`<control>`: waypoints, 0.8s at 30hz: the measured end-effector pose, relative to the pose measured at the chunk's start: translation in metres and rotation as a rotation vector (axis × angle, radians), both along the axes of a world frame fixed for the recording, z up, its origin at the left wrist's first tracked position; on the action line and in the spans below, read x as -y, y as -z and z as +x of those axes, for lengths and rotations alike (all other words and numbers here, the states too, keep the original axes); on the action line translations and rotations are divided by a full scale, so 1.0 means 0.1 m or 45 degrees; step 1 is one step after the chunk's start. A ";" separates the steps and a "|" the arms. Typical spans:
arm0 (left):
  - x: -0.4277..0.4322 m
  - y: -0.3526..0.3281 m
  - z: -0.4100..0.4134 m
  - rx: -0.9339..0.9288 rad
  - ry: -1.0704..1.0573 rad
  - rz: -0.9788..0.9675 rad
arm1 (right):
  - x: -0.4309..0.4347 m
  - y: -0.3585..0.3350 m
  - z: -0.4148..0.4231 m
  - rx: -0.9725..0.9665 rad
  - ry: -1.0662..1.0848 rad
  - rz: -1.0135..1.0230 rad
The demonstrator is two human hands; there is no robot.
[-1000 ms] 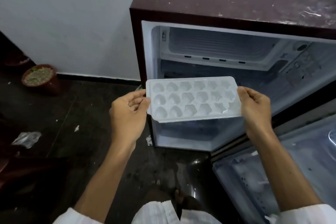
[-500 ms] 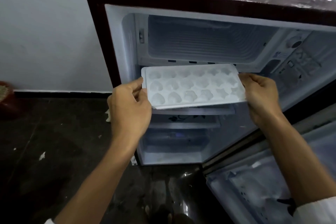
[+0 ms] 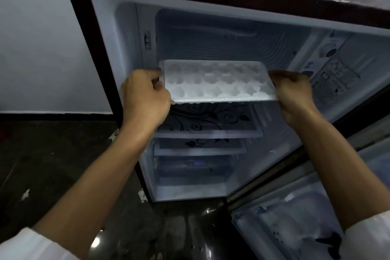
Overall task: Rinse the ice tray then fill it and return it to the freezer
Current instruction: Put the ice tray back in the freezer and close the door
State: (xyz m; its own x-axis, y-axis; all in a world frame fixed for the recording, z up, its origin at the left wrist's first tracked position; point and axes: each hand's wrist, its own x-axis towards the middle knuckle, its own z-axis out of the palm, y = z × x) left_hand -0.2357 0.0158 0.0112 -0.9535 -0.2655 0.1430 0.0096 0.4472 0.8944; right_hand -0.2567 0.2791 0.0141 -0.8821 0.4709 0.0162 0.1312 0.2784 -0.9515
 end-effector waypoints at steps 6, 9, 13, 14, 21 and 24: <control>-0.15 -0.05 -0.19 0.030 -0.014 0.006 | -0.15 0.02 -0.22 0.025 0.018 0.066; -0.18 -0.06 -0.35 0.033 0.075 0.056 | -0.18 0.01 -0.32 0.031 0.037 0.085; -0.21 -0.05 -0.54 0.055 0.121 0.129 | -0.18 -0.06 -0.43 0.050 0.102 0.115; -0.23 -0.06 -0.59 0.049 0.128 0.134 | -0.19 -0.07 -0.46 0.059 0.114 0.144; -0.33 -0.06 -0.89 0.045 0.067 0.125 | -0.22 -0.10 -0.65 0.068 0.102 0.291; -0.36 -0.01 -1.02 0.071 0.009 0.169 | -0.20 -0.11 -0.72 0.019 0.126 0.329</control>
State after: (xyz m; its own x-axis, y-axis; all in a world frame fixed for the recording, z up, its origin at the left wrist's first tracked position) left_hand -0.3378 0.0515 0.0123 -0.9609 -0.2718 0.0539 -0.0390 0.3252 0.9449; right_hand -0.3285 0.2991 0.0248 -0.8331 0.5365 0.1344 0.1833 0.4971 -0.8481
